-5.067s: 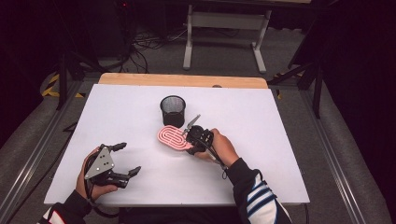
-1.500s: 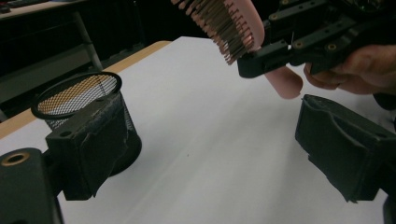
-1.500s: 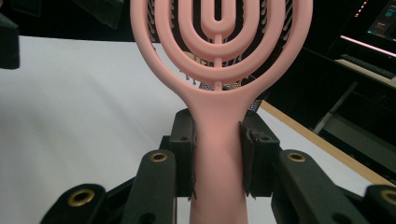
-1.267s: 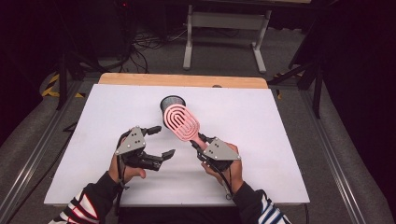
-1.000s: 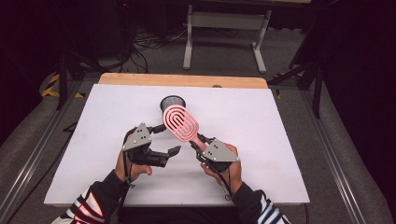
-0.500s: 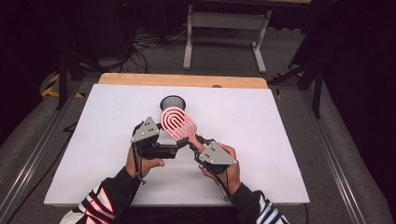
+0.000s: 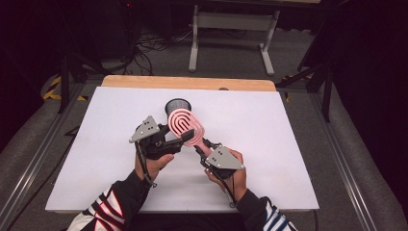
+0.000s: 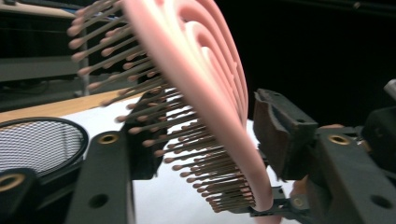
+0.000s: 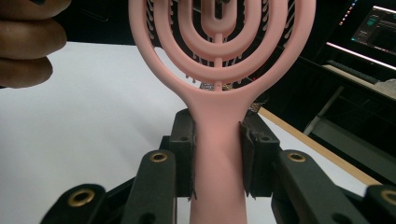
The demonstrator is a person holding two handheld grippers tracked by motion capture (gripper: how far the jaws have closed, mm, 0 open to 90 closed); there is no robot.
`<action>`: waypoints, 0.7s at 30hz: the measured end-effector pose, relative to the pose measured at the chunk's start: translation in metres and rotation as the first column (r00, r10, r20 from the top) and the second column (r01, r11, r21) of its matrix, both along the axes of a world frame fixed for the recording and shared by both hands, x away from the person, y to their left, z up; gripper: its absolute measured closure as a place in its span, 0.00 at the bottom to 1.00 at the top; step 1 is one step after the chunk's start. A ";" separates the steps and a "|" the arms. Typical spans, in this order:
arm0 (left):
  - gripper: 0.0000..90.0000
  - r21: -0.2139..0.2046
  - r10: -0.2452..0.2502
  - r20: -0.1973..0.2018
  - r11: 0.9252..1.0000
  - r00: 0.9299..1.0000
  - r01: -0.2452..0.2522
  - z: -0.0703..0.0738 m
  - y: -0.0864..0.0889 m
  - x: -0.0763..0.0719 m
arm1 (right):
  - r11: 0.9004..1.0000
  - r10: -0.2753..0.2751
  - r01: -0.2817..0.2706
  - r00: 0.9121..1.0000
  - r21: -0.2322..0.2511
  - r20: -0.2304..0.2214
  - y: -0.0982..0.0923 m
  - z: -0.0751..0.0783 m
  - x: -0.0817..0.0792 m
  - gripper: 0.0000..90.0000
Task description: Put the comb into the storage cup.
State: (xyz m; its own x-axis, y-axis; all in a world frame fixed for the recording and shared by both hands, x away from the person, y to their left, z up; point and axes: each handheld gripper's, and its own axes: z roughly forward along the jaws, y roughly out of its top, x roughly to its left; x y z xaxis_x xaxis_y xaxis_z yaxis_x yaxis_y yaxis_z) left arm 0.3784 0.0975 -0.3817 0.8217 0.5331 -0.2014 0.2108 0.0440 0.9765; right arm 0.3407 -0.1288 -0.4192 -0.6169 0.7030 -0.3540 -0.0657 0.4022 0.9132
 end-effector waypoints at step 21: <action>0.69 -0.021 -0.084 0.061 0.996 0.995 0.086 0.006 -0.011 -0.003 | 1.000 0.005 -0.004 0.999 0.031 -0.036 -0.001 0.000 0.003 0.76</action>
